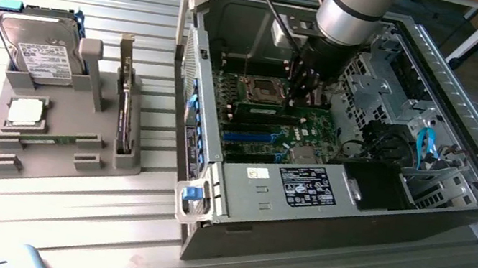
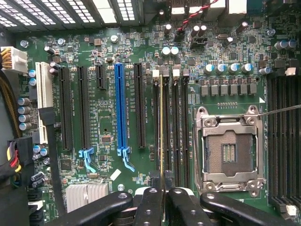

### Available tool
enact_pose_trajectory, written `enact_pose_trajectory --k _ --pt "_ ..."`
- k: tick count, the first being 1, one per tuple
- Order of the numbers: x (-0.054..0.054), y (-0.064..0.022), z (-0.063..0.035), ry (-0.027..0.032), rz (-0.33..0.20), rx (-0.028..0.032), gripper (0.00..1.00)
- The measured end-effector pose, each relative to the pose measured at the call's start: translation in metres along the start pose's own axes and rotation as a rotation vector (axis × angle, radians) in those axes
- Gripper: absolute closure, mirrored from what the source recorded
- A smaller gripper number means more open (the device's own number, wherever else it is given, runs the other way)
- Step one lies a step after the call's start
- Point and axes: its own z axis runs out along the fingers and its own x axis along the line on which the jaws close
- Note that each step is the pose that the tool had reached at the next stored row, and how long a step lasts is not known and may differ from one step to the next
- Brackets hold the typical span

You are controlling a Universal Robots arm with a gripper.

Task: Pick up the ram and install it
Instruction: 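Insert the ram into the slot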

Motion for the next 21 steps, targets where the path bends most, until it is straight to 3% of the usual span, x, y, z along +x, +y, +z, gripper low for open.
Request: enact_pose_trajectory --k 21 --pt "0.0 -0.0001 0.0032 0.0002 -0.024 0.0004 0.88"
